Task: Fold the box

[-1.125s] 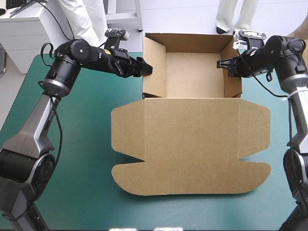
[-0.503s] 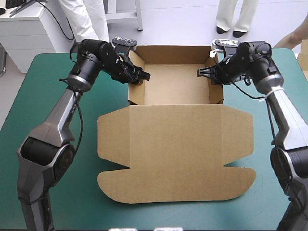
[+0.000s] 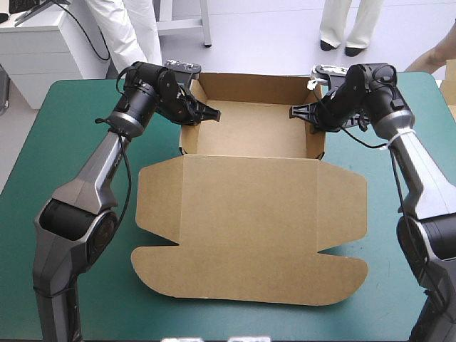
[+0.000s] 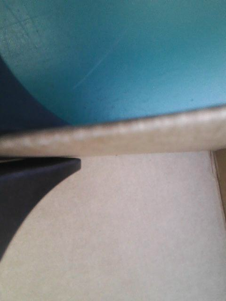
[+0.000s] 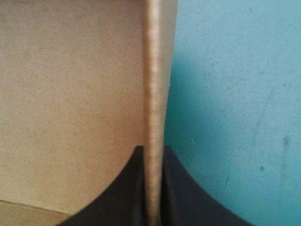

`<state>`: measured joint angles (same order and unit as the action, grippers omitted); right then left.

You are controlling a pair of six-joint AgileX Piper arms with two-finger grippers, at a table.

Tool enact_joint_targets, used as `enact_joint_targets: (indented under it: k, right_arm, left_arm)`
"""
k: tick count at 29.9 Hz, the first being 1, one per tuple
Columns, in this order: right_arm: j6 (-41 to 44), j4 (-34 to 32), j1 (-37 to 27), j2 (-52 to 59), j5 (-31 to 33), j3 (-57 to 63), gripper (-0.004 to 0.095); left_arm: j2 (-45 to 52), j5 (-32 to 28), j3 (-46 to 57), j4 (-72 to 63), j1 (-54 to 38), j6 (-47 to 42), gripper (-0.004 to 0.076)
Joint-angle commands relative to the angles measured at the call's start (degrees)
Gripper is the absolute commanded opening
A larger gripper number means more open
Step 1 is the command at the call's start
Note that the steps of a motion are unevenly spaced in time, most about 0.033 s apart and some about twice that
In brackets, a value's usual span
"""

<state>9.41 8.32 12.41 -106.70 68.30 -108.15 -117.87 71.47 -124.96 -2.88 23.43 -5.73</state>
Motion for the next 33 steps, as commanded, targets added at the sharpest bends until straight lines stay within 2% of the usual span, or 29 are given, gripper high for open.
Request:
enact_joint_targets:
  k: [1,3,9,20,33]
  right_arm:
    - [-2.0,1.1,-0.2,1.6,0.0,-1.8,0.0000]
    - [-1.8,0.1,0.2,0.9,0.2,-1.8,0.0000]
    - [-1.8,-8.3,4.7,-2.5,0.0,-1.9,0.0000]
    - [-1.1,-11.0,6.6,-8.2,-1.3,-1.9,0.0000]
    - [-1.1,-10.2,6.6,-9.2,-1.5,-1.9,0.0000]
  left_arm:
    - [2.7,2.8,-1.4,0.1,0.8,2.5,-0.0032]
    - [2.1,2.8,-1.4,0.5,1.0,2.2,-0.0032]
    - [-0.1,2.8,-1.3,1.9,1.6,1.4,-0.0032]
    - [-4.1,1.6,-1.1,5.2,1.6,-0.3,-0.0032]
    - [-8.4,1.0,-1.1,3.4,1.6,-0.2,-0.0032]
